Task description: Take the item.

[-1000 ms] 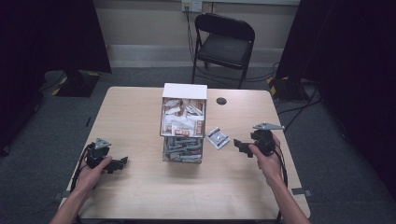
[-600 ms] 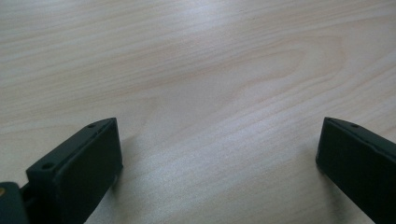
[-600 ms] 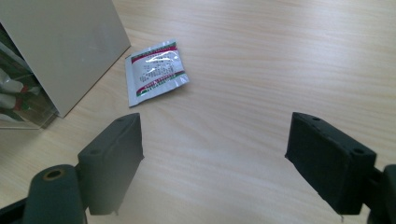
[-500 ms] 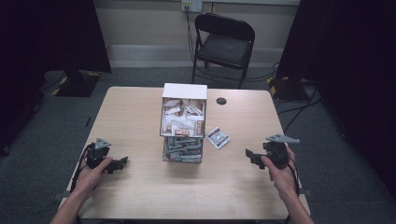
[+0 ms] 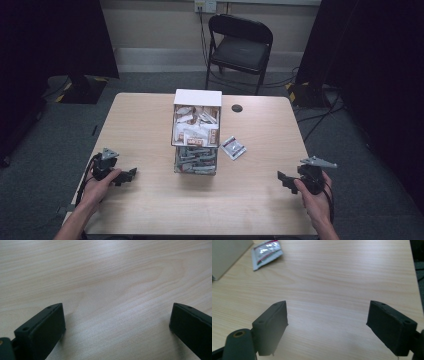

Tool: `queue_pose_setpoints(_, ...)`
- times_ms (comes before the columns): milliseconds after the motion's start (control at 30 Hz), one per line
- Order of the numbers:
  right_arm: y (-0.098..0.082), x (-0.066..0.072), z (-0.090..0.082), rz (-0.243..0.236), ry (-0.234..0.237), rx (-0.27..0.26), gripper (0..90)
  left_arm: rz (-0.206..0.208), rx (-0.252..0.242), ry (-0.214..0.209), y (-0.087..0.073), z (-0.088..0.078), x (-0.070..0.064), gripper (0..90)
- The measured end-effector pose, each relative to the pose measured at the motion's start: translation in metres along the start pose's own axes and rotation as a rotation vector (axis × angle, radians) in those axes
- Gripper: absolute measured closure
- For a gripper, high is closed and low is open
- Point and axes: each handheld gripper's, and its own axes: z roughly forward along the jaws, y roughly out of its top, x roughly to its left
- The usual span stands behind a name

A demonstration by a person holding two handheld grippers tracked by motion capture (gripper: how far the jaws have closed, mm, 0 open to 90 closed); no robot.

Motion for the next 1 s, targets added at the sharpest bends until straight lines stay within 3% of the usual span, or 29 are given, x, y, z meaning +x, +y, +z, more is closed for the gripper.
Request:
queue_pose_setpoints(100, -0.008, -0.008, 0.003, 0.005, -0.056, 0.029, 15.8, 0.000, 0.000, 0.000, 0.000, 0.000, 0.000, 0.0)
queue_pose_setpoints(367, -0.021, -0.020, 0.011, 0.027, -0.094, 0.100, 15.3, 0.000, 0.000, 0.000, 0.000, 0.000, 0.000, 0.0)
queue_pose_setpoints(467, -0.024, -0.016, 0.018, -0.008, -0.144, 0.147, 14.2, 0.000, 0.000, 0.000, 0.000, 0.000, 0.000, 0.0)
queue_pose_setpoints(667, -0.022, -0.006, 0.028, -0.009, -0.139, 0.103, 13.0, 0.000, 0.000, 0.000, 0.000, 0.000, 0.000, 0.0)
queue_pose_setpoints(833, -0.028, 0.001, 0.035, -0.036, -0.115, 0.021, 10.8, 0.000, 0.000, 0.000, 0.000, 0.000, 0.000, 0.0)
queue_pose_setpoints(1000, -0.028, 0.002, 0.035, -0.034, -0.116, 0.020, 10.7, 0.000, 0.000, 0.000, 0.000, 0.000, 0.000, 0.0)
